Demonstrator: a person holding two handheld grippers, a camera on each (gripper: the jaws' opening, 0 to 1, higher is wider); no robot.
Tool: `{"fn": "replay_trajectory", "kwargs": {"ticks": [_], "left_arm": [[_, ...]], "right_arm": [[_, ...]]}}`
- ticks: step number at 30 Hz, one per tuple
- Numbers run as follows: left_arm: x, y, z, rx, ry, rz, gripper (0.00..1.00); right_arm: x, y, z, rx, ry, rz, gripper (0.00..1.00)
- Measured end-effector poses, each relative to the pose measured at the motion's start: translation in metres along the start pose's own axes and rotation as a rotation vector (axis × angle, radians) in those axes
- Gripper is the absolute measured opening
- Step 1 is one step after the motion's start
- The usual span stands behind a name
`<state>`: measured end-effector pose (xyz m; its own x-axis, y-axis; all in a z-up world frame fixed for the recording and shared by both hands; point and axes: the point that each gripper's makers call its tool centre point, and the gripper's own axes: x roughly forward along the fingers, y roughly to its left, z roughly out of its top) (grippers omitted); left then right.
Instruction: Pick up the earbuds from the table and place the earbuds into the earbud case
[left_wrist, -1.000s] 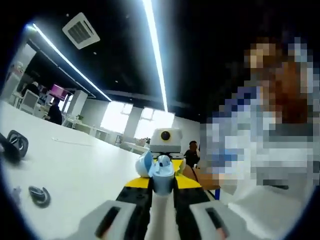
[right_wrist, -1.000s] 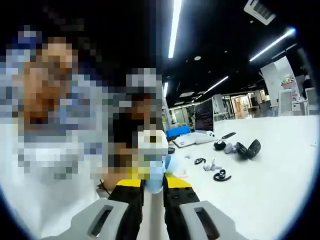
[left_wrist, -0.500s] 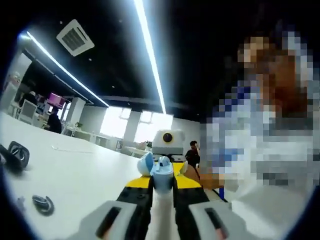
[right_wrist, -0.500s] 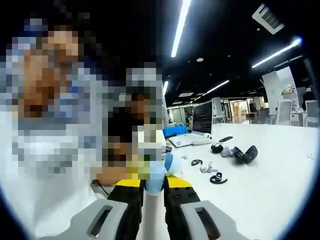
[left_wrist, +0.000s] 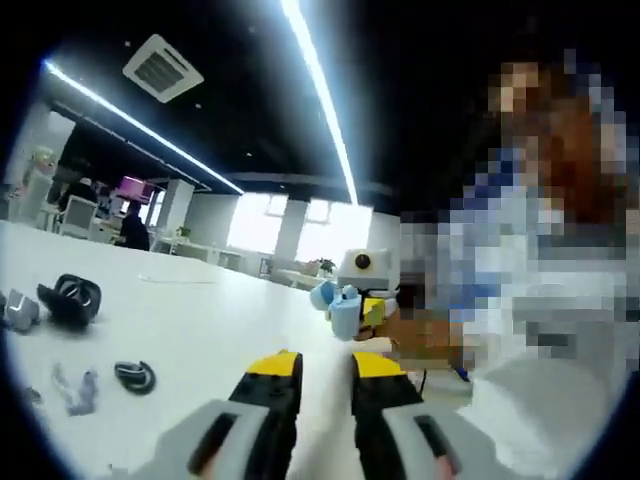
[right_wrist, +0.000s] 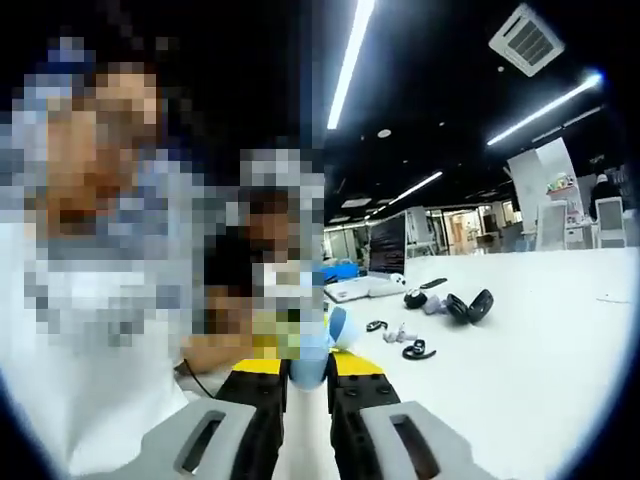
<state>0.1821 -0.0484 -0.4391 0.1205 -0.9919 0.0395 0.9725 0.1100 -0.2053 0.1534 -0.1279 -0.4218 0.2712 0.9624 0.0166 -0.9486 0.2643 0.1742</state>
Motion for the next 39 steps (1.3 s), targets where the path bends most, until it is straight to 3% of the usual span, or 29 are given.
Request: {"fn": "replay_trajectory", "kwargs": {"ticks": [8, 14, 21, 27, 34, 39], "left_arm": [[-0.053, 0.043, 0.006, 0.062, 0.043, 0.222, 0.21], [-0.085, 0.067, 0.013, 0.101, 0.078, 0.331, 0.21], [-0.110, 0.091, 0.009, 0.156, 0.175, 0.440, 0.21], [-0.113, 0.103, 0.001, 0.184, 0.250, 0.466, 0.20], [-0.104, 0.112, 0.004, 0.237, 0.304, 0.461, 0.17], [-0.095, 0.122, 0.003, 0.281, 0.399, 0.443, 0.17]], "right_arm": [[-0.002, -0.006, -0.009, -0.036, -0.023, -0.045, 0.14], [-0.003, -0.008, -0.014, -0.039, -0.058, -0.044, 0.14], [-0.002, -0.007, -0.016, -0.053, -0.047, -0.034, 0.14], [-0.002, -0.007, -0.017, -0.032, -0.047, -0.036, 0.15], [-0.001, -0.008, -0.018, -0.027, -0.044, -0.043, 0.15], [-0.002, -0.012, -0.019, -0.027, -0.042, -0.063, 0.15]]}}
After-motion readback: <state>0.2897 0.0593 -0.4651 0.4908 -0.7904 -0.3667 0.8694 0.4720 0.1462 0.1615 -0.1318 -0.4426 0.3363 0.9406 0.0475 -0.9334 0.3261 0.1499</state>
